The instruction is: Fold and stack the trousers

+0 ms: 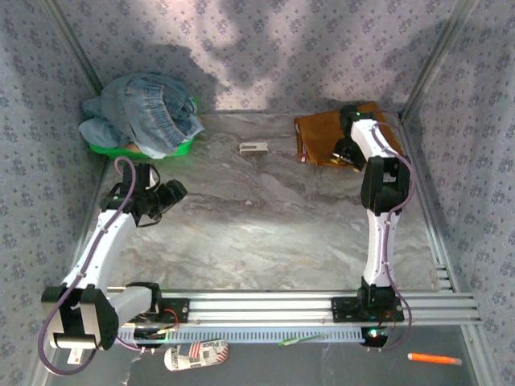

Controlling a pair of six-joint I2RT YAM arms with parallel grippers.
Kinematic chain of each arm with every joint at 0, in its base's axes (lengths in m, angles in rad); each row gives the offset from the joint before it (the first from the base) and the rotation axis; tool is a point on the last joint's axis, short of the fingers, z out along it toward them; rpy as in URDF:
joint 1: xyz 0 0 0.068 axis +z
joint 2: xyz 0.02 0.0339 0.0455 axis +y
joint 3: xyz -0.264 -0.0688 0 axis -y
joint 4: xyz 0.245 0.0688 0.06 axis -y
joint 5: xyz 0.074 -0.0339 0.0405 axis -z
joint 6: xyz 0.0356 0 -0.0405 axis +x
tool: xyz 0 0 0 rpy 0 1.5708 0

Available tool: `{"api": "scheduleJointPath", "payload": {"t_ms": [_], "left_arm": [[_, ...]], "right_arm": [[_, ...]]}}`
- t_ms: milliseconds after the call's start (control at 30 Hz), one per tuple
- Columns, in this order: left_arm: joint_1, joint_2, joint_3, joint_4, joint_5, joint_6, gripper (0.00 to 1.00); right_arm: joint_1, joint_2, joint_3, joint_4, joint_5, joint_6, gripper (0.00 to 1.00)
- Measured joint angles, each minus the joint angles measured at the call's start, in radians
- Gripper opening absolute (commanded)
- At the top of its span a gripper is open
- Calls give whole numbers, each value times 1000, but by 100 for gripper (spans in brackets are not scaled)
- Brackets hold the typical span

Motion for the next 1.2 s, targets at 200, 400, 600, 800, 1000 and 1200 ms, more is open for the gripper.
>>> {"api": "scheduleJointPath", "payload": {"t_ms": [200,400,600,800,1000,1200], "left_arm": [[0,8,-1,2,1,0,72],[0,14,-3,-3,1,8,72],[0,16,4,-30,0,25,72],[0,32,13,-30,0,24,72],[-1,59,29,-29,0,15,72],[-10,84,63,-30,-7,14,72]], "right_arm": [[153,24,255,-49,13,-37,74],[177,312,633,-117,5,-85,75],[119,386,622,-153,-57,-119,70],[34,386,622,-164,-129,-165,68],[-60,389,624,-146,-167,-184,68],[-85,395,636,-131,-190,-190,69]]}}
